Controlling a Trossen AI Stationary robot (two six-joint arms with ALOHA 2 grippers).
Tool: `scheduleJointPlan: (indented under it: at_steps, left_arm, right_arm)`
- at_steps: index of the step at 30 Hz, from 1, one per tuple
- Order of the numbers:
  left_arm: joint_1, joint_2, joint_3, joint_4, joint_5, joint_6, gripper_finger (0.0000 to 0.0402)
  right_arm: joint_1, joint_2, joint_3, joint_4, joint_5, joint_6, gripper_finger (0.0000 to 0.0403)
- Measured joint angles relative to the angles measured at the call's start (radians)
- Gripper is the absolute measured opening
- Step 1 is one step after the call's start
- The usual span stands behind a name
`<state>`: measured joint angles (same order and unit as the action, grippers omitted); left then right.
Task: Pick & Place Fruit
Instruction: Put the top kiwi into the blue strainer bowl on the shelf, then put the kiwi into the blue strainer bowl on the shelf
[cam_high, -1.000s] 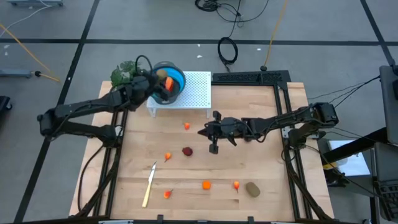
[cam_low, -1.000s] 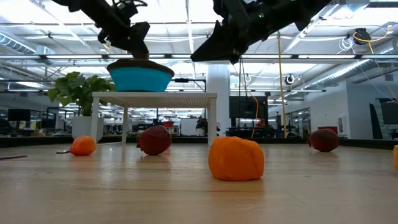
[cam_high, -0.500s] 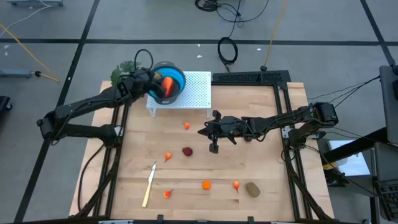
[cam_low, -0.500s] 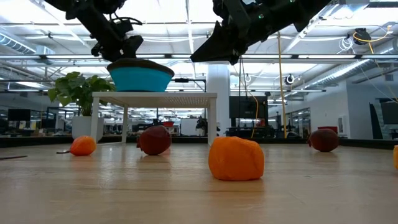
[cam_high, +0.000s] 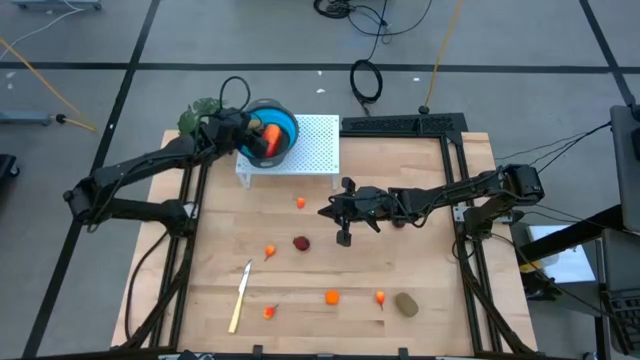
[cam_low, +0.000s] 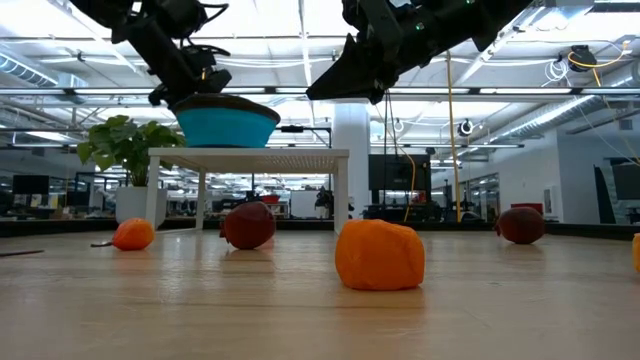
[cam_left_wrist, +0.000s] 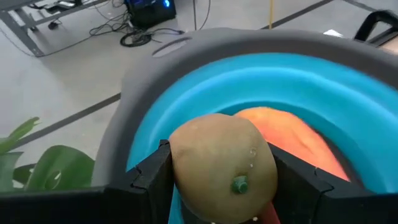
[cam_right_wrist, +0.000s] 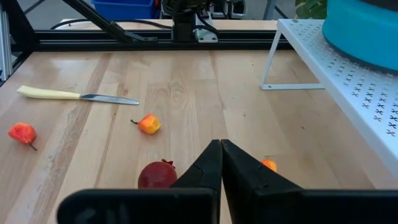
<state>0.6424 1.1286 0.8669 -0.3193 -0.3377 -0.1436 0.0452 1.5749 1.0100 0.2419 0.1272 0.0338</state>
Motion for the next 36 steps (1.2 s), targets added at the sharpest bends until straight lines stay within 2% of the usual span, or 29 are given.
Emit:
scheduleJointPlan:
  at_steps: [12, 22, 26, 31, 36]
  left_arm:
    - [-0.001, 0.000, 0.000, 0.002, -0.003, 0.001, 0.0211]
    - [-0.001, 0.000, 0.000, 0.006, -0.003, 0.003, 0.0270]
    - [0.000, -0.005, 0.002, 0.055, -0.003, 0.010, 0.0285]
    - [-0.011, -0.023, 0.075, 0.047, -0.004, 0.037, 0.0289]
    - [-0.064, -0.024, 0.191, -0.070, 0.006, 0.025, 0.0274]
  right_arm:
    - [0.000, 0.000, 0.000, 0.000, 0.000, 0.000, 0.0001]
    - [0.000, 0.000, 0.000, 0.000, -0.001, 0.000, 0.0001]
    - [0.000, 0.000, 0.000, 0.000, -0.001, 0.000, 0.0000]
    - [0.000, 0.000, 0.000, 0.000, 0.000, 0.000, 0.0000]
    - [0.001, 0.000, 0.000, 0.000, 0.000, 0.000, 0.0000]
